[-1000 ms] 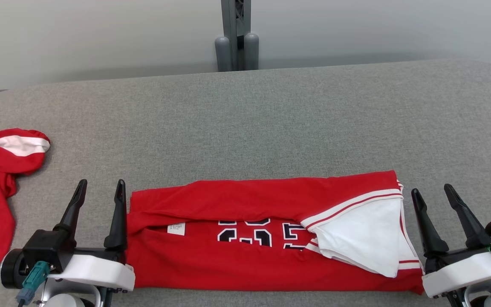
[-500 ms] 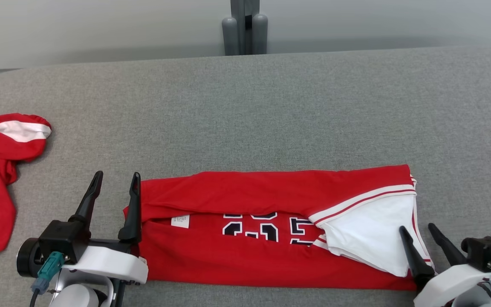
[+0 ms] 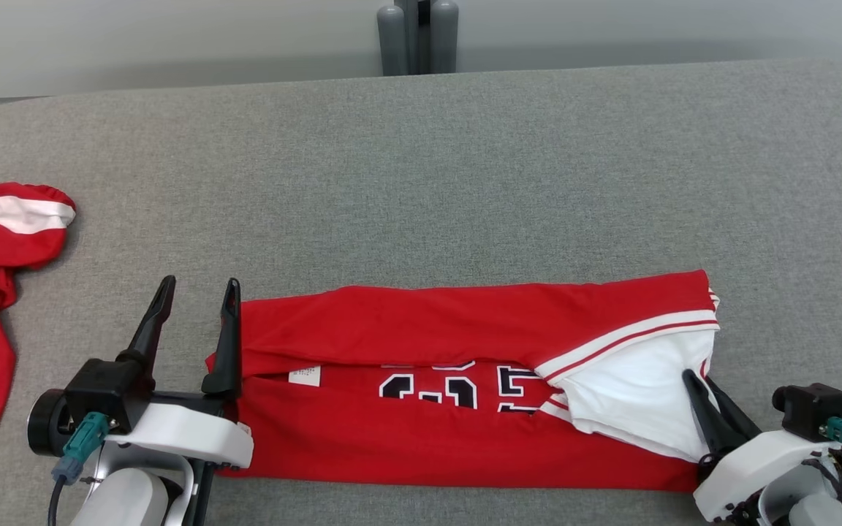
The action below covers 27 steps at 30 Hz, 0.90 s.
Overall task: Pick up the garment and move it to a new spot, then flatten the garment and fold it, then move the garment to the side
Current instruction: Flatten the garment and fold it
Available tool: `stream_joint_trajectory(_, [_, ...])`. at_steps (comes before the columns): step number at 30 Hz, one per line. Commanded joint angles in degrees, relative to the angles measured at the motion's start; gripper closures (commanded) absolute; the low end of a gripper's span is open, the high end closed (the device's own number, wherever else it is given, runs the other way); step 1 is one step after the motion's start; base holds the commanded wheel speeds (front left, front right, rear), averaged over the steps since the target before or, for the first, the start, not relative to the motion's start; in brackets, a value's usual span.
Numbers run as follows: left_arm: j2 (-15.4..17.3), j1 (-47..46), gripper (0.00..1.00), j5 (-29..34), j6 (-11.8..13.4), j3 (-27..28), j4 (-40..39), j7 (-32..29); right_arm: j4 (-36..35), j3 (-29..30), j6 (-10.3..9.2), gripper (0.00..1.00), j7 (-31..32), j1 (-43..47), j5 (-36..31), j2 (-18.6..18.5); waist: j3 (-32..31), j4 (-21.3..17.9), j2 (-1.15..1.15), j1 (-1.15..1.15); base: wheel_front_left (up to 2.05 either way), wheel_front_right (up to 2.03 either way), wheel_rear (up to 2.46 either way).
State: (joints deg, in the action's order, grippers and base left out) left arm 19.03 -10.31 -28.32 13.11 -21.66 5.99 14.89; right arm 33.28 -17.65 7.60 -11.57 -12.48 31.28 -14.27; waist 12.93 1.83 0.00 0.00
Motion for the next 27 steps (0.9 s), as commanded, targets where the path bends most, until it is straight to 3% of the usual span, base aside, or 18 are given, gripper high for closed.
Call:
stream_joint_trajectory(1, [0.01,-0.96,0.0,0.06,-0.35,0.33,0.14,0.14,0.96,0.44,-0.27,1.0,-0.69,0.33,0.9,-1.42,0.12,-0.36,0.0,0.0,0.0,0.0,0.0])
stream_joint_trajectory(11, [-0.16,-1.31,0.0,0.33,-0.97,1.39,0.38,0.17,0.72,8.59,-0.24,1.0,-3.44,0.78,0.47,-7.47,0.66,-2.59,0.0,0.0,0.0,0.0,0.0])
stream_joint_trajectory(16, [-0.68,-1.65,0.0,0.71,-1.56,1.76,0.65,0.18,-1.63,8.72,-0.23,1.0,-3.6,0.21,-0.25,-7.72,0.6,-3.28,0.0,0.0,0.0,0.0,0.0])
stream_joint_trajectory(20, [-0.76,-1.49,0.0,0.79,-1.83,2.03,0.83,0.18,-6.8,7.25,-0.12,1.0,-3.69,-0.16,-1.14,-6.82,0.42,-3.64,0.0,0.0,0.0,0.0,0.0])
stream_joint_trajectory(27, [-1.12,-0.98,0.0,1.21,-2.58,2.23,1.19,0.18,-24.83,2.73,-0.12,1.0,1.1,1.89,-3.8,-3.15,-0.08,-3.64,0.0,0.0,0.0,0.0,0.0])
